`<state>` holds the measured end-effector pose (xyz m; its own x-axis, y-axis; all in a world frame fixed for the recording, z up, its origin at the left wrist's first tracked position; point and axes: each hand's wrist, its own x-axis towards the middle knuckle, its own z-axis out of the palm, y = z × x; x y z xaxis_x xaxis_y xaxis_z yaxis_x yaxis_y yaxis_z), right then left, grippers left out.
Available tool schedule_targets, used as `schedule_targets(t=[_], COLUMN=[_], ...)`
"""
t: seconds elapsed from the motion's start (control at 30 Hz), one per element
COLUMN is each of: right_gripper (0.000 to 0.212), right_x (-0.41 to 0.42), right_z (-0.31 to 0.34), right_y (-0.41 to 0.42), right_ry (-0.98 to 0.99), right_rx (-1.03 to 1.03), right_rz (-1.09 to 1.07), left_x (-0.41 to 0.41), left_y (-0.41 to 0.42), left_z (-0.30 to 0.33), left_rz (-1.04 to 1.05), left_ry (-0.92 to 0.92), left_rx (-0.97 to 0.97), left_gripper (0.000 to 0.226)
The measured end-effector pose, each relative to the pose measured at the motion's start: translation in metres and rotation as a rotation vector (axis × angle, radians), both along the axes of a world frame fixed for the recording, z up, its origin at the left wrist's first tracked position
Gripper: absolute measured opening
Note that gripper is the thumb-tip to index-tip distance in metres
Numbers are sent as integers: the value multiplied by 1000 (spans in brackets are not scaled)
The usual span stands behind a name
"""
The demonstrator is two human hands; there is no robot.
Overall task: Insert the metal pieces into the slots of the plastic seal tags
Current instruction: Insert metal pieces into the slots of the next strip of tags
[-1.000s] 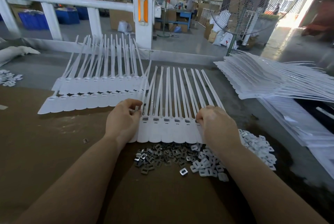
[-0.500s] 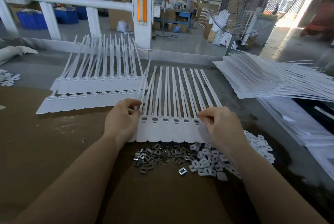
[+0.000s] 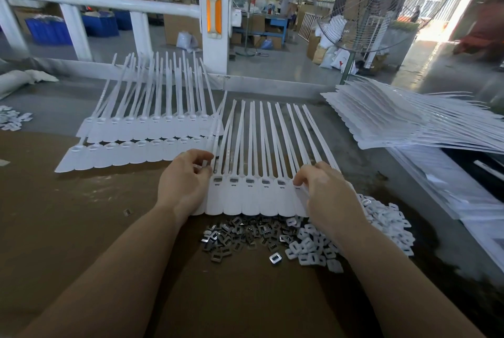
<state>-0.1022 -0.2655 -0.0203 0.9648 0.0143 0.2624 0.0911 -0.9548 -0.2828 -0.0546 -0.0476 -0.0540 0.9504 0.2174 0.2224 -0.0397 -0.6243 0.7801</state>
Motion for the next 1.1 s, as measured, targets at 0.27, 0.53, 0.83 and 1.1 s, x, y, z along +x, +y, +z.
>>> schedule_targets(t=[0.27, 0.53, 0.83, 1.1], right_gripper=[33, 8, 20, 19], right_x=[-7, -31, -36, -37], right_z=[9, 17, 15, 13], right_y=[1, 21, 29, 31], right_ry=[41, 52, 124, 97], right_rx=[-56, 75, -59, -91], right_rz=[28, 305, 403, 389], left_x=[1, 1, 1, 2], left_y=[1, 0, 0, 0], left_z=[-1, -2, -3, -3], left_rz=[5, 2, 4, 10], left_ry=[-2, -3, 0, 4], left_rx=[7, -15, -13, -23], left_gripper=[20, 19, 19, 17])
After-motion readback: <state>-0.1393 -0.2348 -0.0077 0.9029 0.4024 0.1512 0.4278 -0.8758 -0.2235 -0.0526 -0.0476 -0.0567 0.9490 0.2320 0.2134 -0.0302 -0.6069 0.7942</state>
